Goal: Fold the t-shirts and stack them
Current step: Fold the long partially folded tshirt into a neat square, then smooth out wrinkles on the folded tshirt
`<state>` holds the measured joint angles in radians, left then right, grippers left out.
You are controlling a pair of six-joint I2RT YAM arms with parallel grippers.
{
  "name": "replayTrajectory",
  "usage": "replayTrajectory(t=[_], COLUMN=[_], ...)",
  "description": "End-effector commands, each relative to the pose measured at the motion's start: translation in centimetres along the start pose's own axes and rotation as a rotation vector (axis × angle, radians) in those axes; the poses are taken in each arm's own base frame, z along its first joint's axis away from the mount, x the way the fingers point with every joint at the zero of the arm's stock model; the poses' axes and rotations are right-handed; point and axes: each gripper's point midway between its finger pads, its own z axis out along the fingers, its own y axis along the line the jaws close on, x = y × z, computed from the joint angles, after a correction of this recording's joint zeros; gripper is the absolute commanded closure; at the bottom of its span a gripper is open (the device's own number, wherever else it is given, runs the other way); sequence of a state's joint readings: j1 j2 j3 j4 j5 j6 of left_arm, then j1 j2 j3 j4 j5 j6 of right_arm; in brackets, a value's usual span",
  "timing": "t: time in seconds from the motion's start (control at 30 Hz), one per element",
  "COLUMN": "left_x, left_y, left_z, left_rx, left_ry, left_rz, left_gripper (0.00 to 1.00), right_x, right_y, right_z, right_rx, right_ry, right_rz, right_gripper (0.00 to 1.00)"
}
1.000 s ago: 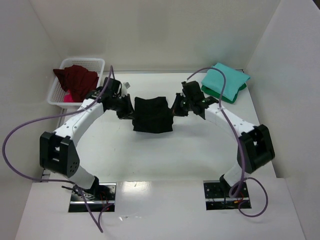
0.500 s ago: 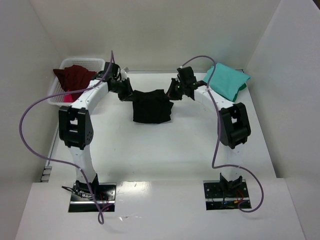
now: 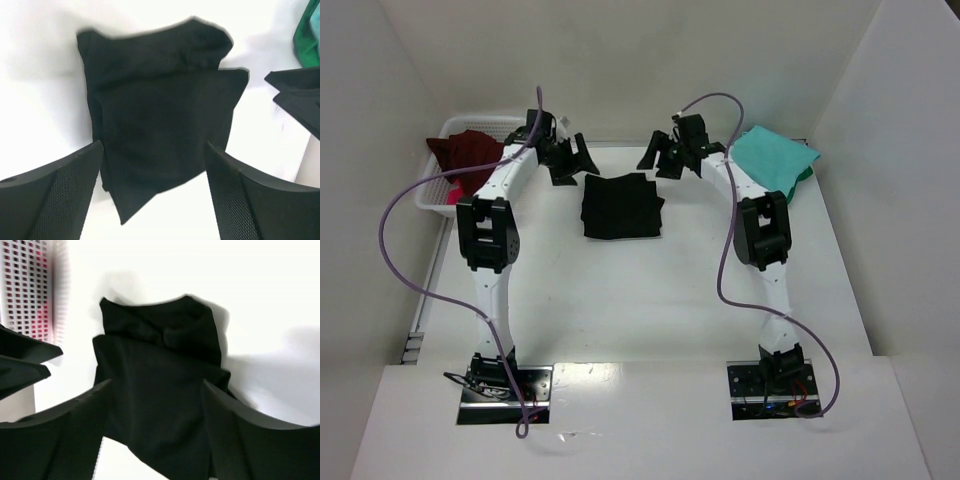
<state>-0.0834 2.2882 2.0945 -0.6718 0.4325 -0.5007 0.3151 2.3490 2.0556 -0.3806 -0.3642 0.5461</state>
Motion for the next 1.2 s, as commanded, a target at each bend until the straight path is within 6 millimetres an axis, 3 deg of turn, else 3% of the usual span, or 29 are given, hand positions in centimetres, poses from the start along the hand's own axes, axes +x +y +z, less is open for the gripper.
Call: replayTrajectory(t=[0.0, 0.1, 0.23, 0.3, 0.37, 0.43, 0.5, 0.67, 0.77, 0.87, 0.93, 1.07, 1.17], left_x=[-4.1, -5.8, -5.3, -3.8, -2.5, -0.7, 0.4, 4.6, 6.3, 7.5, 6.9, 5.4, 2.7], left_y=[-1.7, -3.9, -5.8, -5.9, -6.5, -5.5, -5.0, -2.0, 0.3, 2.4, 2.3, 1.5, 0.6], left_z=[-1.9, -3.8, -4.7, -3.8, -2.8, -1.4, -0.2, 3.1, 4.8, 5.4, 5.1, 4.1, 1.5], left_rx=[0.010, 0.059, 0.128, 0.131, 0.159, 0.166, 0.176, 0.117, 0.026, -0.047, -0.054, -0.023, -0.042], left_ry=[-0.128, -0.181, -0.166, -0.137, -0.112, -0.076, -0.056, 0.025, 0.056, 0.062, 0.033, 0.008, -0.061], left_rz=[0.061, 0.121, 0.132, 0.133, 0.144, 0.123, 0.116, 0.080, 0.054, 0.020, 0.030, 0.102, 0.147], left_gripper=[0.10, 0.08, 0.13, 0.24, 0.39, 0.60, 0.71, 0.84, 0.85, 0.85, 0.81, 0.60, 0.39], right_x=[-3.2, -5.0, -4.4, -3.1, -1.4, 0.0, 1.0, 4.8, 6.2, 6.3, 6.0, 4.3, 2.2], right_y=[1.9, 1.9, 2.4, 1.8, 0.7, -0.4, -1.0, -1.7, -1.4, -2.0, -2.2, -2.0, -0.9], right_z=[-1.1, -2.3, -3.3, -3.3, -3.1, -2.6, -2.2, -0.7, 0.2, 0.5, 0.3, -0.6, -2.1], right_rx=[-0.058, -0.053, -0.074, -0.071, -0.058, -0.045, -0.039, -0.043, -0.038, -0.015, 0.005, 0.040, 0.052], right_ry=[-0.055, -0.093, -0.083, -0.064, -0.042, -0.020, -0.001, 0.078, 0.095, 0.091, 0.076, 0.015, -0.035], right_rz=[-0.060, -0.072, -0.082, -0.063, -0.043, -0.032, -0.036, -0.046, -0.067, -0.065, -0.067, -0.096, -0.128], right_gripper=[0.21, 0.21, 0.43, 0.61, 0.71, 0.72, 0.72, 0.72, 0.72, 0.72, 0.72, 0.72, 0.72])
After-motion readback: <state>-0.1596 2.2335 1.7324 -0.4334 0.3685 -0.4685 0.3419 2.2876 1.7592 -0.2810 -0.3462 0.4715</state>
